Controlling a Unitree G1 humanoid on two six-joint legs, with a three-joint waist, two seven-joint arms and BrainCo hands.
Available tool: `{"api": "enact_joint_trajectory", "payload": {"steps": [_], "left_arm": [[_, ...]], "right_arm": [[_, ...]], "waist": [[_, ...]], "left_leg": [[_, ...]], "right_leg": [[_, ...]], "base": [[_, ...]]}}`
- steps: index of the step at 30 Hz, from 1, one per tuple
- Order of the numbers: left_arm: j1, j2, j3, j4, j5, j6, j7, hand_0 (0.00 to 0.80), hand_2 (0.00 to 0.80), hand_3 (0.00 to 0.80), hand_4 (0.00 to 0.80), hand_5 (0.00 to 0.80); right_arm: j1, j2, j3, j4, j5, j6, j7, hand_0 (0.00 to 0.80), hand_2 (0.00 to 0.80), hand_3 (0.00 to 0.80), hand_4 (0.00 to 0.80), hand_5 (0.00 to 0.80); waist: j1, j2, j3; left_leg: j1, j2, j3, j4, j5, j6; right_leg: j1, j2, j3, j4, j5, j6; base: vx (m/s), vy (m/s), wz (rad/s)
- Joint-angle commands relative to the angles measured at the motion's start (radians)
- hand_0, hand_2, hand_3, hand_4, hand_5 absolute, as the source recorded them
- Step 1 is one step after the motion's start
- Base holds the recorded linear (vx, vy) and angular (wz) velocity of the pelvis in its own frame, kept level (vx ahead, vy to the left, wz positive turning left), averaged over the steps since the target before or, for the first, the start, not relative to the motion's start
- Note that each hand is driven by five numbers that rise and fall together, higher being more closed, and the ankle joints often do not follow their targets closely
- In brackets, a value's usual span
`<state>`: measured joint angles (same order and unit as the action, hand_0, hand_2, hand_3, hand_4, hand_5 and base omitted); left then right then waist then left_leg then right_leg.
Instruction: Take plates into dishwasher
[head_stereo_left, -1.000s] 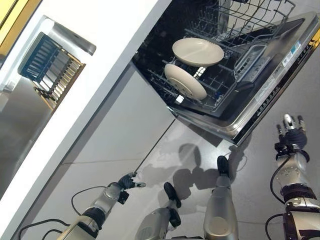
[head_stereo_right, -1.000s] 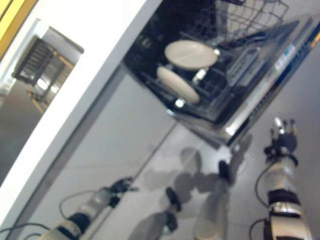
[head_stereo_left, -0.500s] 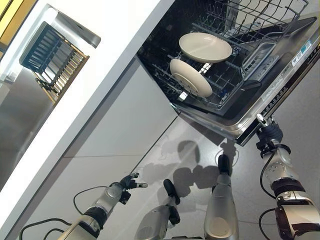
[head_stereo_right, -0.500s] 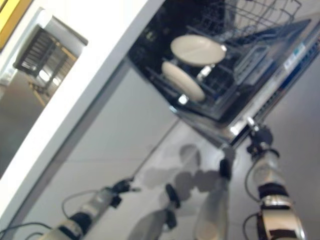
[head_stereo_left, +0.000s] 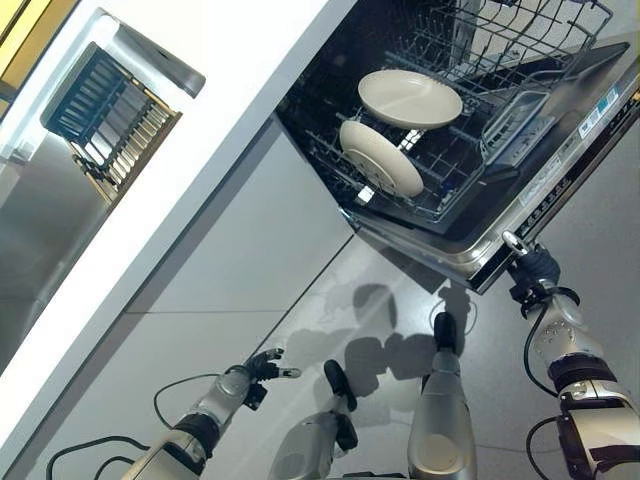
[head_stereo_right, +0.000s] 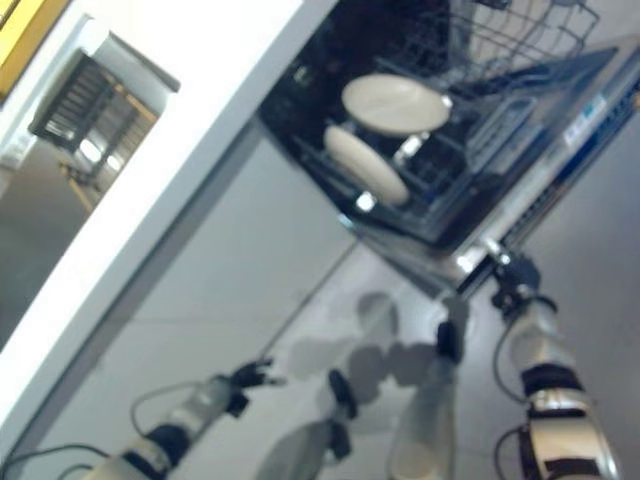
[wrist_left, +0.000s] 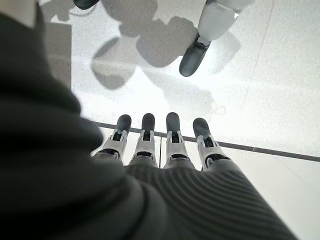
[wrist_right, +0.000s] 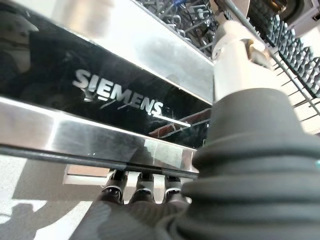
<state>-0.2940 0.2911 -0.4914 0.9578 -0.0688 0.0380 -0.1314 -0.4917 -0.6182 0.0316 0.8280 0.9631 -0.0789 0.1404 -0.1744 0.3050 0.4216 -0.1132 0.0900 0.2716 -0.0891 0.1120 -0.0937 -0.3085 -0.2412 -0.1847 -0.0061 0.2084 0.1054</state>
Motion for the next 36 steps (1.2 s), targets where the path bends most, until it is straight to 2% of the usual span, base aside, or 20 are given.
{"api": "enact_joint_trajectory", "payload": {"steps": [1, 13, 22, 27, 36], "left_arm": [[-0.041, 0.053, -0.021, -0.021, 0.039, 0.021, -0.01, 0.0, 0.0, 0.0, 0.0, 0.0], [-0.012, 0.035, -0.02, 0.005, 0.092, 0.016, -0.015, 0.0, 0.0, 0.0, 0.0, 0.0], [0.013, 0.035, -0.012, 0.013, 0.105, 0.009, -0.016, 0.0, 0.0, 0.0, 0.0, 0.0], [0.026, 0.043, -0.013, 0.017, 0.112, 0.006, -0.016, 0.0, 0.0, 0.0, 0.0, 0.0], [0.038, 0.059, 0.019, 0.028, 0.099, 0.016, 0.008, 0.0, 0.0, 0.0, 0.0, 0.0]], "right_arm": [[-0.266, 0.104, 0.175, -0.317, -0.081, -0.056, 0.166, 0.0, 0.0, 0.0, 0.0, 0.0], [-0.243, 0.129, 0.2, -0.406, -0.121, -0.047, 0.147, 0.0, 0.0, 0.0, 0.0, 0.0], [-0.222, 0.136, 0.197, -0.377, -0.126, -0.049, 0.132, 0.0, 0.0, 0.0, 0.0, 0.0], [-0.207, 0.145, 0.192, -0.366, -0.125, -0.054, 0.121, 0.0, 0.0, 0.0, 0.0, 0.0], [-0.165, 0.138, 0.191, -0.281, -0.238, -0.007, 0.044, 0.0, 0.0, 0.0, 0.0, 0.0]], "waist": [[0.089, -0.031, 0.021], [0.125, -0.066, -0.015], [0.148, -0.087, -0.033], [0.158, -0.103, -0.043], [0.179, -0.139, -0.046]], "left_leg": [[-0.037, 0.059, -0.036, 0.039, 0.068, -0.044], [-0.01, 0.063, -0.059, 0.068, 0.055, -0.04], [0.022, 0.055, -0.068, 0.067, 0.048, -0.033], [0.035, 0.05, -0.06, 0.066, 0.043, -0.026], [0.036, 0.039, -0.051, 0.059, 0.04, -0.013]], "right_leg": [[-0.007, -0.011, -0.005, 0.303, -0.266, -0.026], [0.075, -0.026, -0.053, 0.301, -0.277, -0.026], [0.141, -0.041, -0.082, 0.273, -0.266, -0.015], [0.172, -0.051, -0.098, 0.258, -0.252, -0.002], [0.206, -0.056, -0.12, 0.225, -0.225, 0.016]], "base": [[0.042, -0.01, 0.0], [0.077, 0.002, 0.06], [0.087, 0.053, 0.11], [0.069, 0.056, 0.17], [0.043, 0.051, 0.17]]}}
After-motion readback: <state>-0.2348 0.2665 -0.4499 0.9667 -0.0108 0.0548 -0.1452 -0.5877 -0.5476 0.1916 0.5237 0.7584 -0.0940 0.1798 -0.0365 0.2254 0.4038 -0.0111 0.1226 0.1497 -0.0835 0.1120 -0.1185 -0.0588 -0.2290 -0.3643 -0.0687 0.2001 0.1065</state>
